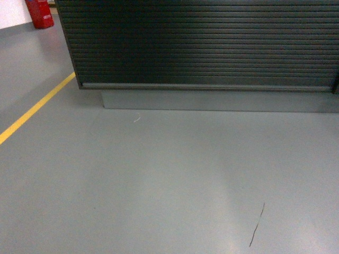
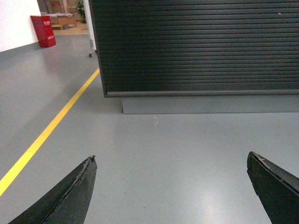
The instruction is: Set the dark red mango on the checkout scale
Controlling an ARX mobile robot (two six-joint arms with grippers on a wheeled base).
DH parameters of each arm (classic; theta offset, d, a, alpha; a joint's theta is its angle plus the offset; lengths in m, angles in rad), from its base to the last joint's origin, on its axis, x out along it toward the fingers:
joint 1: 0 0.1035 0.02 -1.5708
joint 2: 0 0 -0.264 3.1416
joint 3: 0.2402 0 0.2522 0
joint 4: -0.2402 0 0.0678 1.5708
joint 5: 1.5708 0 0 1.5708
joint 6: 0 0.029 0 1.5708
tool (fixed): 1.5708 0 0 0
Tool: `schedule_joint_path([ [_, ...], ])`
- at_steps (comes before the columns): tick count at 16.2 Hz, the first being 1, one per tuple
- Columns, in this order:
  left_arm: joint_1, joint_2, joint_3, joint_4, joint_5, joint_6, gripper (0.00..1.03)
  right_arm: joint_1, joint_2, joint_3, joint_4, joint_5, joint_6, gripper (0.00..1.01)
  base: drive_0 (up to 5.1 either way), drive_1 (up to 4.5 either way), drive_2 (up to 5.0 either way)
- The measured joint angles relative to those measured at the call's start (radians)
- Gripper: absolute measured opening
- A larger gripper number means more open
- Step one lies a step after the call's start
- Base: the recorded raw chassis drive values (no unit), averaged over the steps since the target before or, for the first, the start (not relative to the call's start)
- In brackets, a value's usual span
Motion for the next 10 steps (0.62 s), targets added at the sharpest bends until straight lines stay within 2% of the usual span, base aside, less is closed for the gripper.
schedule_joint_path([
  [10,0.0,0.0,0.0,-0.001,0.0,0.0,0.98,0.0,0.0,0.0,0.001,0.0,0.0,0.98,0.0,2.45,-2.5],
])
